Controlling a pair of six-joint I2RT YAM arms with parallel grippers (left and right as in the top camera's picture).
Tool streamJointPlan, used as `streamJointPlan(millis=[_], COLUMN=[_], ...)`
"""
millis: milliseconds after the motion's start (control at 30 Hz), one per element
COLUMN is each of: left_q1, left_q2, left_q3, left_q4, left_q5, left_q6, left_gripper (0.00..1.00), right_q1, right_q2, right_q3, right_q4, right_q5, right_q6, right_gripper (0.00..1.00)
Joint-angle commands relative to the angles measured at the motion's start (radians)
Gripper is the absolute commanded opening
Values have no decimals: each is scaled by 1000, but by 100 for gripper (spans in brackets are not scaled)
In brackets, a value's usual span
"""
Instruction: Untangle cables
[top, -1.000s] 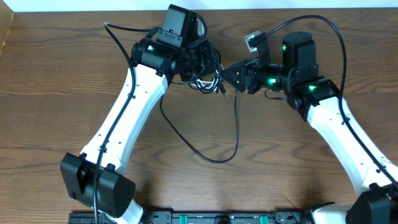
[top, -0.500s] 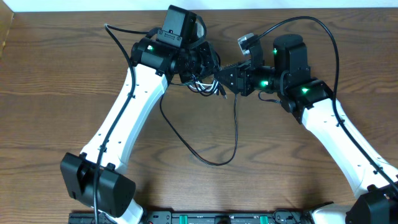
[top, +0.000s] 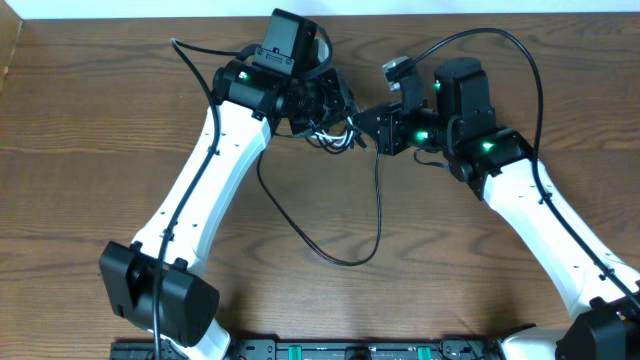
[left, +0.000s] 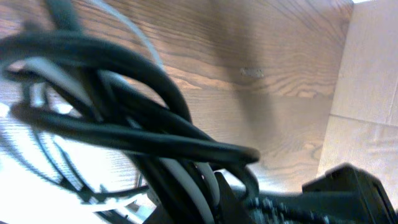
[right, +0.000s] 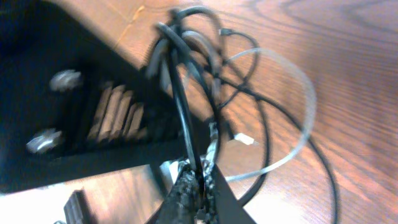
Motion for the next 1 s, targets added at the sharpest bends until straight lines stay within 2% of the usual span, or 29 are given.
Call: streamJointPlan(millis=[0,133,367,467,533,600,667,700,800,933,967], left_q1=[-2,-2,-2,-2,-2,-2,-2,-2,-2,10,24], left_q2=[-11,-11,-11,-11,-11,-11,-11,-11,-11,-15,-19], left_q3=[12,12,12,12,12,12,12,12,12,12,12], left_q4=[-27,-74,-74,-73,-74,-74,-73,-73,-74,-81,-88], left_q5=[60,65,238,291,296,297,318,322,322,321,317], left_q6=[84,144,287,307,307,306,307,306,311,369,394], left_gripper=[7,7,7,7,8,8,7,7,7,7,7], right_q1=[-13,-29,-29,-23,-13,-4,6,8,10,-10,-28], right_q2=[1,1,1,1,1,1,1,1,1,1,1], right_q3=[8,8,8,8,8,8,8,8,8,8,8], right_q4=[-5,-7,-10,-6,-6,-3,2,5,12,-46,-82], right_q5=[101,101,126,94,89,89,89,90,103,264,324], right_q6=[-6,-5,-5,-5,-5,-5,-5,-5,-4,76,100], right_gripper=[1,1,1,2,10,24,32,33,29,3,1])
